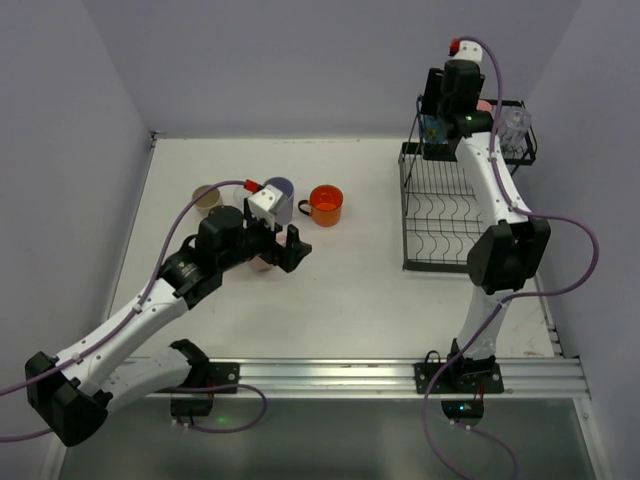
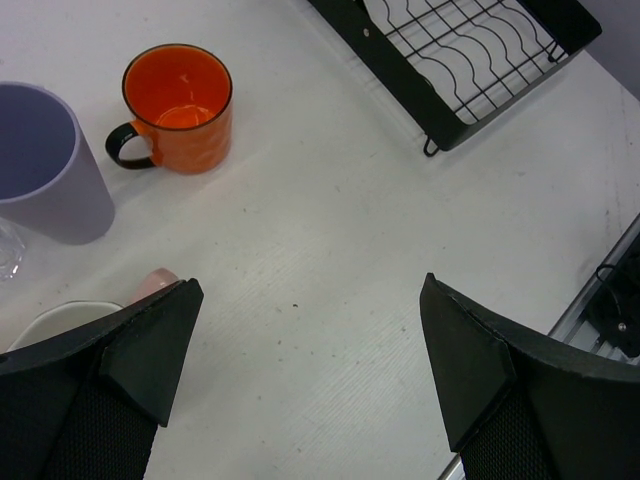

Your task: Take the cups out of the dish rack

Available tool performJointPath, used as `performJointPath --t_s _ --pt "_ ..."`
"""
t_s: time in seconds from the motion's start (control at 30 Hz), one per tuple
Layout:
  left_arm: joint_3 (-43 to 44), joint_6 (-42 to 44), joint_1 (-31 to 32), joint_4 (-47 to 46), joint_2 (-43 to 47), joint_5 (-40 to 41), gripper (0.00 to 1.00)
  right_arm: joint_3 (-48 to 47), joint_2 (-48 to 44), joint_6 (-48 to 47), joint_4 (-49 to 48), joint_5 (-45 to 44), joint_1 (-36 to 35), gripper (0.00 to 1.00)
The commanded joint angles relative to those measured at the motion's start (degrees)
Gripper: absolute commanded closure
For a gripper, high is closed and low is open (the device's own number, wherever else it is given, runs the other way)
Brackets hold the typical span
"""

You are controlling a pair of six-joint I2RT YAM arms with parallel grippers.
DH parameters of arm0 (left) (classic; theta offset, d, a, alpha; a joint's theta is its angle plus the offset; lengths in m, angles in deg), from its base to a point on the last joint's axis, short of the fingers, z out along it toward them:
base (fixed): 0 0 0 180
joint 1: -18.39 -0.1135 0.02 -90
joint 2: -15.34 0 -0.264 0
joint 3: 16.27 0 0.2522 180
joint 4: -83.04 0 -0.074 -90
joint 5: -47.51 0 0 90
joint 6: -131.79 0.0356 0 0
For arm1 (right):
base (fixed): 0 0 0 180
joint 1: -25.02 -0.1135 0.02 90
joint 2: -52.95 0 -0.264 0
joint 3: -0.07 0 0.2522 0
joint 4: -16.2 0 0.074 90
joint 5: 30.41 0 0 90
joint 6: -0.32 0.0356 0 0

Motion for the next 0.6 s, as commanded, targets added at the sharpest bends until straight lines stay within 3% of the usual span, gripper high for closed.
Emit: performJointPath --t_s 0.0,0.3,0.57 --pt "1.0 0.8 0.2 -1.3 -1.1 -1.8 0.00 -2.0 -5.8 -1.6 -6.9 -0.4 -0.4 0.96" --pt "5.7 -2.6 0.2 -1.9 -4.5 -4.6 0.00 -1.5 -7.8 1.7 -7.8 2.5 0.3 0.95" --pt "10.6 -15.0 0.3 -13.4 -9.7 -11.1 0.00 4.2 -12.5 12.4 -10.6 10.2 2.4 0.95"
